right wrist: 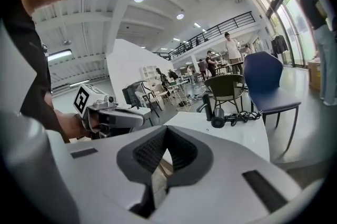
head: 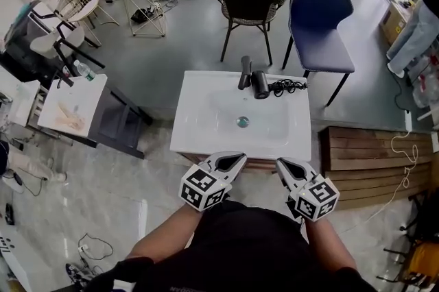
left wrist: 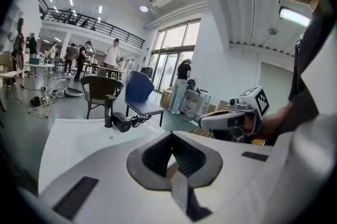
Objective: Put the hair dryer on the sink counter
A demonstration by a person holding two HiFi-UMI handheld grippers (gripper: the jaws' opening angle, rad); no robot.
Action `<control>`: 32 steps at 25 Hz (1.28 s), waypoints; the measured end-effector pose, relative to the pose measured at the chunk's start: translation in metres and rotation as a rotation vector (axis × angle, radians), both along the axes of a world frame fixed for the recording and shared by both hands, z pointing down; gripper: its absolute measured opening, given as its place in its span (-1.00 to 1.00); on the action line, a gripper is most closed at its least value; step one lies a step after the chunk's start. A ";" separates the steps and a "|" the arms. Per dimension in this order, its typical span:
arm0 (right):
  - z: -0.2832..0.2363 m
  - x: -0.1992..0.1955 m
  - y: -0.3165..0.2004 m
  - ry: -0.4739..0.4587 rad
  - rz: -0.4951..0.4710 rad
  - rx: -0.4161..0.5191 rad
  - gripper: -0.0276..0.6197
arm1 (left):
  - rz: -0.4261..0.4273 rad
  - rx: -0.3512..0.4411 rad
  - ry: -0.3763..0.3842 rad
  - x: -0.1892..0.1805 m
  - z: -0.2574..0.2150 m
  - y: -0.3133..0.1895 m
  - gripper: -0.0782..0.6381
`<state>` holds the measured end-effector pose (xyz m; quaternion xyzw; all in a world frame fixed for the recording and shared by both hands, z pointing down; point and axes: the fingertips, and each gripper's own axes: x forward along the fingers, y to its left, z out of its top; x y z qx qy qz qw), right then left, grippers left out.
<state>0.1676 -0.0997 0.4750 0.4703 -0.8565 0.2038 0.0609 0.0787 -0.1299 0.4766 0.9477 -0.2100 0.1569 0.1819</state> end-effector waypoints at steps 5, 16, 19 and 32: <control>0.006 0.009 0.029 -0.004 -0.033 -0.014 -0.91 | -0.024 0.000 -0.003 0.014 -0.002 0.030 -0.78; 0.011 0.003 0.052 -0.017 -0.040 -0.044 -0.91 | -0.042 0.000 -0.030 0.000 0.001 0.056 -0.78; 0.011 -0.002 0.045 -0.029 -0.005 -0.057 -0.91 | -0.011 0.004 -0.028 -0.003 -0.004 0.049 -0.78; 0.008 -0.060 0.029 0.003 0.020 -0.063 -0.91 | 0.076 -0.011 -0.042 -0.040 -0.004 0.033 -0.78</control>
